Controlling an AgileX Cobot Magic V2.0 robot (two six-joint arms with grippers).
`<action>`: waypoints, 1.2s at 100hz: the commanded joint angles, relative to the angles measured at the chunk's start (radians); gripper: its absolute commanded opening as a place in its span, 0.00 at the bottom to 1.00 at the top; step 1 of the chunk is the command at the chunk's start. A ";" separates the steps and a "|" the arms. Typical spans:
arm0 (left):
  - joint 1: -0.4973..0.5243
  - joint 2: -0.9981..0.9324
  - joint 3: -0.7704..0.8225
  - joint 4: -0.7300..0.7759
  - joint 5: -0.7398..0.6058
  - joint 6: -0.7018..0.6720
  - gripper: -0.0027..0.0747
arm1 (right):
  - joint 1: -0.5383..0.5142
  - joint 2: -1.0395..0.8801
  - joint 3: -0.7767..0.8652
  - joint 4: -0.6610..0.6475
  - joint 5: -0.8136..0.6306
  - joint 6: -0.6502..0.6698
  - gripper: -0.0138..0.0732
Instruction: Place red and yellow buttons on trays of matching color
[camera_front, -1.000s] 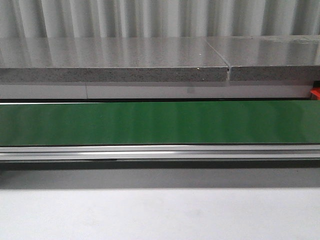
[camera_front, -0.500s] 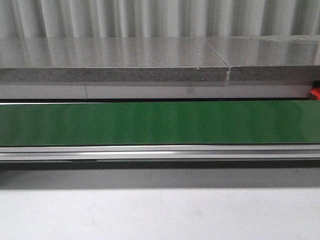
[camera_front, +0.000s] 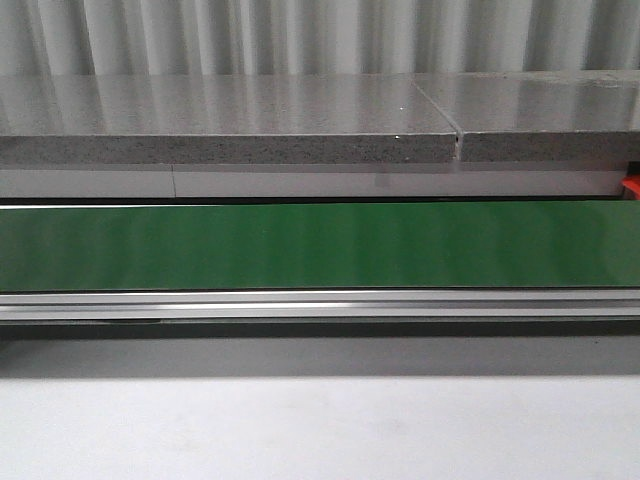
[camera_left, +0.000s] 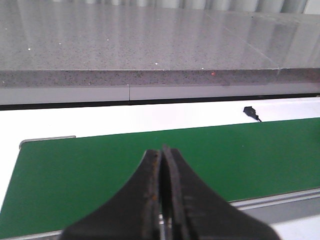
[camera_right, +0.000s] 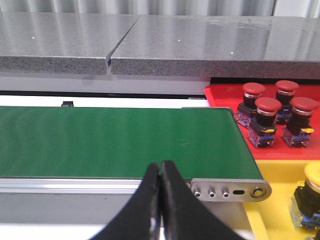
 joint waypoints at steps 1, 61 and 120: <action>-0.007 0.009 -0.029 -0.006 -0.069 0.001 0.01 | -0.006 -0.006 -0.014 0.002 -0.073 -0.005 0.08; -0.007 0.009 -0.029 -0.006 -0.069 0.001 0.01 | -0.006 -0.006 -0.014 0.002 -0.073 -0.005 0.08; -0.003 0.007 0.040 0.132 -0.275 0.001 0.01 | -0.006 -0.006 -0.014 0.002 -0.073 -0.005 0.08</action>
